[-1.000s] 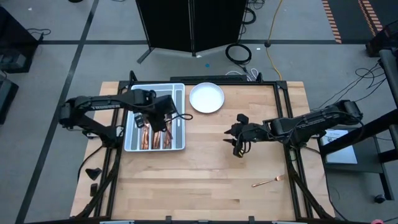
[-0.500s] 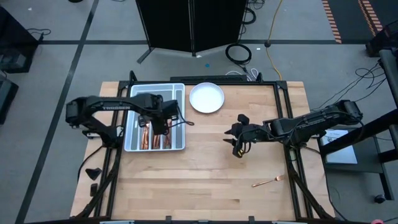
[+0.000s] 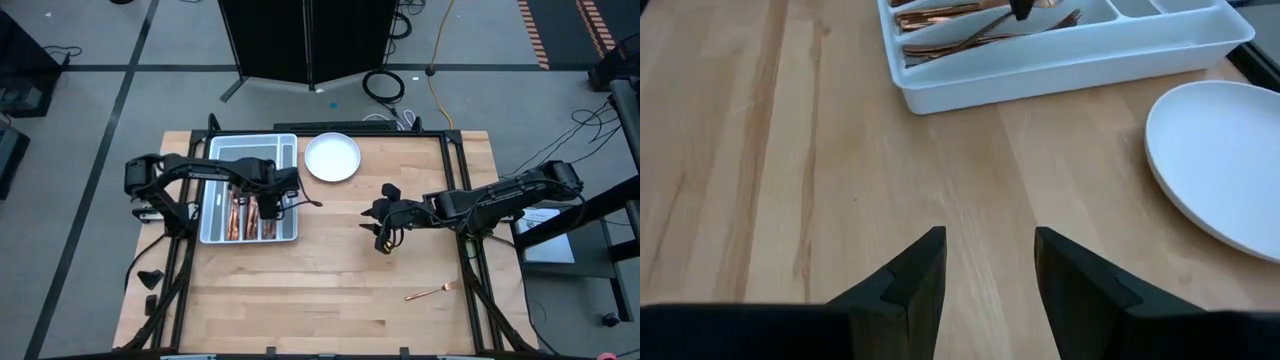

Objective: Sort silverware
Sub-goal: Put the fork on the silverware tray

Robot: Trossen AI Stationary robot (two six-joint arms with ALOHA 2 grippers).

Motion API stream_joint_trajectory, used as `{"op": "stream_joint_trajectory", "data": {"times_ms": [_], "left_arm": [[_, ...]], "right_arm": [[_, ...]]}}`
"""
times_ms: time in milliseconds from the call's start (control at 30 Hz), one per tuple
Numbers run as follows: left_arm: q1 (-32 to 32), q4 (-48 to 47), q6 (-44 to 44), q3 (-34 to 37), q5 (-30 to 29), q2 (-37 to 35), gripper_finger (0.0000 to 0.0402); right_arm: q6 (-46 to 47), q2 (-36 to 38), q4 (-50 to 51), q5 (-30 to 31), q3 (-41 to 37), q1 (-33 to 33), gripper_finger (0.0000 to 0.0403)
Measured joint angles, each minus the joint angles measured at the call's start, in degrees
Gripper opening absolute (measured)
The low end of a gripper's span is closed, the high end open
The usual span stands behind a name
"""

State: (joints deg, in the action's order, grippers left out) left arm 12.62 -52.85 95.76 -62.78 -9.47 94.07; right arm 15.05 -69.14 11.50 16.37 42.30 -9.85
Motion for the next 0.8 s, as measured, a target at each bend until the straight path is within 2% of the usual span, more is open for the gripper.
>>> {"op": "stream_joint_trajectory", "data": {"times_ms": [200, 467, 567, 800], "left_arm": [[0.0, 1.54, -6.63, 0.02, 0.04, 1.59, 0.0043], [0.01, 1.52, -7.34, 0.02, -0.24, 1.96, 0.0096], [0.02, 1.48, -10.58, 0.02, -2.36, 1.96, 0.0113], [-1.18, 1.23, -20.28, 0.0, -2.61, -0.71, 0.0123]], "right_arm": [[-0.31, 0.0, 0.2, -0.23, 0.0, 0.0, 0.0144], [-0.33, 0.01, 0.53, -0.23, 0.0, 0.0, 0.0144], [-0.33, -0.01, 0.53, -0.23, 0.0, -0.02, 0.0144], [-0.33, 0.01, 0.6, -1.3, 0.0, 0.0, 0.0144]]}}
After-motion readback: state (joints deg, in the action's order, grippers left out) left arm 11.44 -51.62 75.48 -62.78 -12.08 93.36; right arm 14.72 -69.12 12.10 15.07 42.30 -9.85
